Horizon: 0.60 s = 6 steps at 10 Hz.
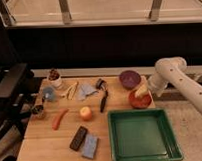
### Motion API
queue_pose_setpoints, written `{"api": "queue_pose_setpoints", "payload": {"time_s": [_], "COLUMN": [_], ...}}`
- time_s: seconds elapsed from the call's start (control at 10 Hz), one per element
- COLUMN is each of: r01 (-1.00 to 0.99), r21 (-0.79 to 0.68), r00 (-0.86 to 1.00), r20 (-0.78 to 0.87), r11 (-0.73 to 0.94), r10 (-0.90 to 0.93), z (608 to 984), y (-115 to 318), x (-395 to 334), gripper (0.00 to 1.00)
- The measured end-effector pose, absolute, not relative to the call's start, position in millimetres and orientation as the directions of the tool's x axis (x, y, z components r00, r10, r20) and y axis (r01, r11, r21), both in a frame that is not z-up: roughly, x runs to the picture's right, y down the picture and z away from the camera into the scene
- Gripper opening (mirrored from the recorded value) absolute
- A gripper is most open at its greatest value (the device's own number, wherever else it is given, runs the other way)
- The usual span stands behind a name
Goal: Stack bowls into tray
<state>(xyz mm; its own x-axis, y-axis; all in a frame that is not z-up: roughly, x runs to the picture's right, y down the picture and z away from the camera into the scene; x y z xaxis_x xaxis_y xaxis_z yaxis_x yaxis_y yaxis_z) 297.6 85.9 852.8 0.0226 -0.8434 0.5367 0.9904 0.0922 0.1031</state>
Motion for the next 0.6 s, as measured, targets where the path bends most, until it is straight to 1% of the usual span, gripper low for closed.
{"api": "queue_pose_setpoints", "payload": {"time_s": [0.2, 0.3, 0.4, 0.6], "r01": [0.985, 0.981, 0.979, 0.977], "r21": [0.060, 0.044, 0.033, 0.020], "r00": [0.097, 0.126, 0.143, 0.158], "r20": [0.569, 0.589, 0.603, 0.606], "r11": [0.159, 0.187, 0.203, 0.214], "r10": [-0.817, -0.798, -0.785, -0.779], "z": [887.7, 897.6, 904.7, 906.4], "y": [99.9, 106.4, 113.6, 120.1], "x": [310.4, 313.8, 314.9, 320.2], "gripper": [0.80, 0.80, 0.75, 0.56]}}
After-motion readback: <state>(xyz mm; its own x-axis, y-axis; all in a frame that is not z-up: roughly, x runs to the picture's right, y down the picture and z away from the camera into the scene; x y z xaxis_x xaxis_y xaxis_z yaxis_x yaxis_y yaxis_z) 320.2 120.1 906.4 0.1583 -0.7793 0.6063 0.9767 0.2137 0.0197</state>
